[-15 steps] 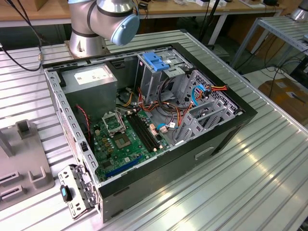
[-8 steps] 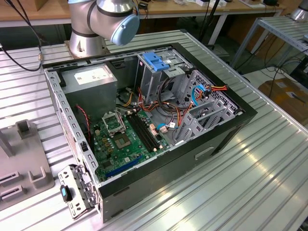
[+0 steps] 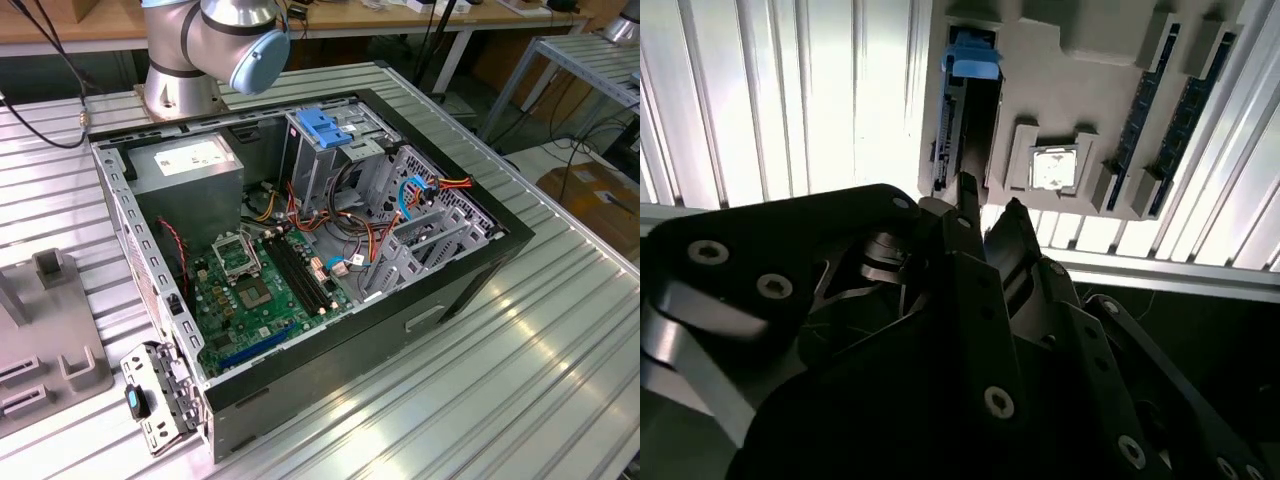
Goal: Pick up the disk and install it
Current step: 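Pick up the disk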
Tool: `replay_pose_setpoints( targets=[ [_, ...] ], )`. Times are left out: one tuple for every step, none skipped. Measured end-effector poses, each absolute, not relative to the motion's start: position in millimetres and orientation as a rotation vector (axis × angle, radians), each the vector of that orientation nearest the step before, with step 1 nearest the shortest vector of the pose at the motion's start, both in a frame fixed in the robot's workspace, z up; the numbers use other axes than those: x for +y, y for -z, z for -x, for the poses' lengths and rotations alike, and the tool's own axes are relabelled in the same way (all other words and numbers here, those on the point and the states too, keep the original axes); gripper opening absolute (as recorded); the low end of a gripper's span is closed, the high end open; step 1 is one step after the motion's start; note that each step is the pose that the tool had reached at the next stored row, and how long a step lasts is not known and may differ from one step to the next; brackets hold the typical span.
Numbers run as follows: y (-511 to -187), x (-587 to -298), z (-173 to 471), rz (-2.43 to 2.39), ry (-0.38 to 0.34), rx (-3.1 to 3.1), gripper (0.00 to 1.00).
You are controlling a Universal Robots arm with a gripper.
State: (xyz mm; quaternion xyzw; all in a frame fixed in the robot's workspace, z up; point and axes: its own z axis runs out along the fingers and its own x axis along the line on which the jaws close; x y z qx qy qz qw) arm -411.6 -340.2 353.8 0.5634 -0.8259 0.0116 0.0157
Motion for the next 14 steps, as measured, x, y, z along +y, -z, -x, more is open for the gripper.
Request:
replay_pose_setpoints(
  targets=[
    [-353.6,-340.2,411.6,-1.782,-0.036,-2.549,0.31],
    [-353.3,-340.2,411.6,-1.806,-0.037,-2.533,0.31],
    [-352.9,-340.2,411.6,-1.849,-0.038,-2.501,0.31],
    [-352.5,-340.2,411.6,-1.879,-0.038,-2.479,0.31],
    [-352.4,-340.2,411.6,-1.901,-0.039,-2.463,0.31],
    [-352.1,-340.2,411.6,-1.933,-0.039,-2.438,0.31],
    [-352.0,-340.2,411.6,-1.952,-0.04,-2.424,0.31],
    [-351.7,-340.2,411.6,-1.979,-0.04,-2.402,0.31],
    [-351.6,-340.2,411.6,-1.996,-0.04,-2.388,0.31],
    [-351.3,-340.1,411.6,-2.026,-0.04,-2.364,0.31],
    [-351.2,-340.0,411.6,-2.04,-0.04,-2.352,0.31],
    [-351.0,-339.8,411.6,-2.053,-0.04,-2.341,0.31],
    [-350.8,-339.6,411.6,-2.076,-0.04,-2.322,0.31],
    [-350.6,-339.4,411.6,-2.092,-0.04,-2.308,0.31]
  ],
)
